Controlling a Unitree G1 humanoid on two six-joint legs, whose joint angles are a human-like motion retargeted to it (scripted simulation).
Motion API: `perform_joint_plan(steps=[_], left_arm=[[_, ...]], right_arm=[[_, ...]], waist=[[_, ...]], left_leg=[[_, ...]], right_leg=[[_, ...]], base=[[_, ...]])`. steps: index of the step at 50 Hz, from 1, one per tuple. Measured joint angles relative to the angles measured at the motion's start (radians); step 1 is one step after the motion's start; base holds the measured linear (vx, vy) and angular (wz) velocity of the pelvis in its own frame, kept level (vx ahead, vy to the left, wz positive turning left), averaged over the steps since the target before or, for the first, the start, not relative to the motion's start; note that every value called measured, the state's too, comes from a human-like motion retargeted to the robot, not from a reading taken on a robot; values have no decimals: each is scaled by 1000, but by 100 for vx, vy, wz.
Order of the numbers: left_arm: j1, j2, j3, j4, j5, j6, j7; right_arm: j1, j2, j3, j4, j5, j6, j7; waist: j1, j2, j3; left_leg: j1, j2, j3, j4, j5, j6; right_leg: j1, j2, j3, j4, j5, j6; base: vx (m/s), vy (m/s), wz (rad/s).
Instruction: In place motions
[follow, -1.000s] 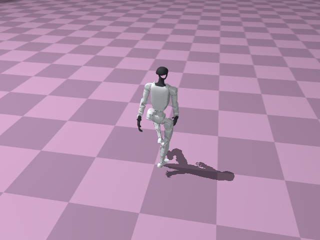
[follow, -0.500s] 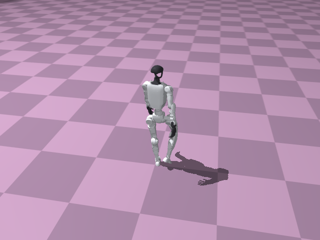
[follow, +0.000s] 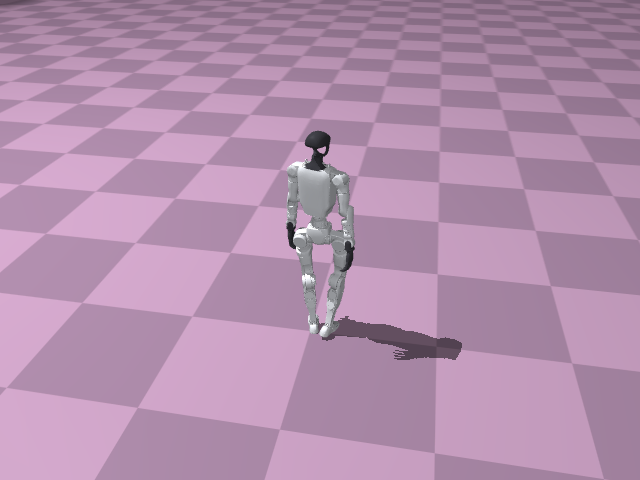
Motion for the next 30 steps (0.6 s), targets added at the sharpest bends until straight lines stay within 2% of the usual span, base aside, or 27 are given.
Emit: perform_joint_plan(steps=[2,3,5,7,8,10,11,14,17,20,23,25,30], left_arm=[[92,-3,37,16,6,-16,19],[128,0,60,24,11,-12,18],[166,11,109,42,29,12,10],[174,15,140,63,-16,16,17],[177,23,165,77,-46,12,5],[188,43,194,103,-92,26,-55],[202,47,204,113,-86,44,-78],[271,59,224,133,-35,79,-107],[340,60,234,138,-11,80,-86],[347,49,256,129,-9,82,-85],[320,42,254,119,-35,82,-86],[303,38,242,110,-47,80,-86],[253,30,196,82,-55,57,-58]], right_arm=[[-36,19,53,23,42,-7,-31],[-58,26,80,29,61,-5,-32],[-129,44,111,28,93,8,3],[-206,53,121,-23,81,3,49],[-252,53,139,-55,64,0,76],[-331,51,176,-130,20,-5,110],[-349,56,184,-172,-9,-13,101],[-366,69,197,-274,-76,-57,59],[-364,77,240,-338,-60,-107,40],[-379,97,252,-379,-32,-116,58],[-366,113,239,-389,-2,-118,75],[-339,115,232,-377,12,-120,81],[-207,108,206,-303,-56,-116,78]], waist=[[28,-30,-10],[51,-51,-31],[131,-71,-72],[122,-79,-2],[146,-90,39],[188,-112,123],[210,-122,130],[240,-130,102],[260,-148,52],[244,-154,62],[219,-141,70],[202,-134,49],[158,-105,-46]], left_leg=[[-15,-8,30,131,50,-3],[-54,-3,83,228,139,-5],[-294,66,126,547,339,10],[-473,58,39,774,420,107],[-534,108,68,895,354,136],[-645,190,98,1089,278,158],[-711,198,101,1159,253,158],[-925,188,77,1334,194,159],[-1016,203,113,1393,160,158],[-983,206,129,1358,166,158],[-847,187,109,1248,181,157],[-723,150,84,1122,200,132],[-298,6,21,526,287,33]], right_leg=[[126,-37,-126,-183,-143,-88],[145,-67,-151,-243,-121,-104],[102,-109,-82,-271,-102,-75],[99,-116,-135,-274,-77,-89],[112,-114,-154,-277,-71,-104],[143,-107,-148,-273,-71,-133],[139,-113,-128,-268,-72,-141],[111,-103,-117,-265,-72,-171],[76,-105,-107,-247,-81,-194],[76,-114,-96,-235,-84,-189],[103,-111,-107,-249,-82,-174],[113,-116,-115,-260,-81,-158],[114,-109,-122,-245,-108,-118]], base=[[21,-6,4],[4,-6,-30],[-23,-11,0],[-41,-12,101],[-38,-10,7],[-27,-12,-67],[-6,-16,-69],[19,-11,-30],[21,-1,-38],[-4,4,4],[3,10,25],[15,11,21],[25,3,-9]])
